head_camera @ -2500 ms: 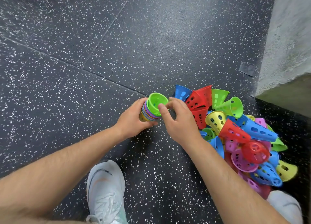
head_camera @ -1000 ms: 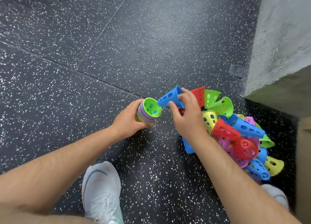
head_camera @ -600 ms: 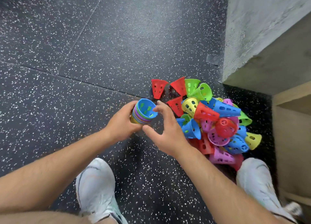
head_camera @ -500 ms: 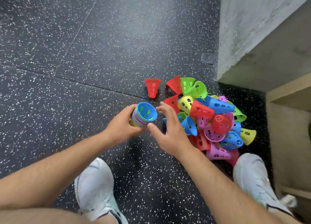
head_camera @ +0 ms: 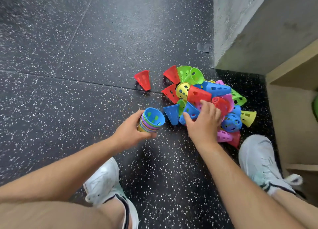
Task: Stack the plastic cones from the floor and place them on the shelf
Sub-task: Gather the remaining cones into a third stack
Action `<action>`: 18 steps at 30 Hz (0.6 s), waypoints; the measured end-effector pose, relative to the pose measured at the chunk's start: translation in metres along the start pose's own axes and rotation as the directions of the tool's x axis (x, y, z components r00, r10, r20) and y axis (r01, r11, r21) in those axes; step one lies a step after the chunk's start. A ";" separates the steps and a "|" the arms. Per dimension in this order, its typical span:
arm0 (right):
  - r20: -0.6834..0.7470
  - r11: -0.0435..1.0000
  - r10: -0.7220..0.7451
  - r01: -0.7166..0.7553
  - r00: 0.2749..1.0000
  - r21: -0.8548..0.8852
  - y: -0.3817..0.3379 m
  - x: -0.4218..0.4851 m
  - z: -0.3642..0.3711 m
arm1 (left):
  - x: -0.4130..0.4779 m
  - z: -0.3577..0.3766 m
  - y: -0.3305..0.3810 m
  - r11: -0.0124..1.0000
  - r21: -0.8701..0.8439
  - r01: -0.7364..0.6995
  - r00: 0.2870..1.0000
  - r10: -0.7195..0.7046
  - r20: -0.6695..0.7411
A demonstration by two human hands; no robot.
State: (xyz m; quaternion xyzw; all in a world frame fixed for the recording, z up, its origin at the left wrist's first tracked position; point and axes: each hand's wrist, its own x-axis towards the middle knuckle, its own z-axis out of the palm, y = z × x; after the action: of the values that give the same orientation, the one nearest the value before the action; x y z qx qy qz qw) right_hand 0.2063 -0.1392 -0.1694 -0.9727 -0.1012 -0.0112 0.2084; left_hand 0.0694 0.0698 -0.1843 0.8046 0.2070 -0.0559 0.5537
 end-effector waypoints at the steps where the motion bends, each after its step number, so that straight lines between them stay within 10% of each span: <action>1: 0.072 0.999 0.037 -0.036 0.997 -0.020 0.002 0.000 0.002 | -0.003 0.002 0.000 1.000 0.001 0.006 1.000 -0.006 0.003; 18: 0.154 0.862 -0.318 0.217 0.935 0.458 -0.018 -0.039 -0.009 | -0.018 0.011 0.006 1.000 0.012 0.028 0.999 -0.029 0.026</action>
State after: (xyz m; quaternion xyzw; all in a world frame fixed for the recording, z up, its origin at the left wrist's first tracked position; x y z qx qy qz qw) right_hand 0.1649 -0.1343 -0.1561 -0.8728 -0.2588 0.0926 0.4033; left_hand 0.0565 0.0531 -0.1775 0.8040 0.2107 -0.0757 0.5508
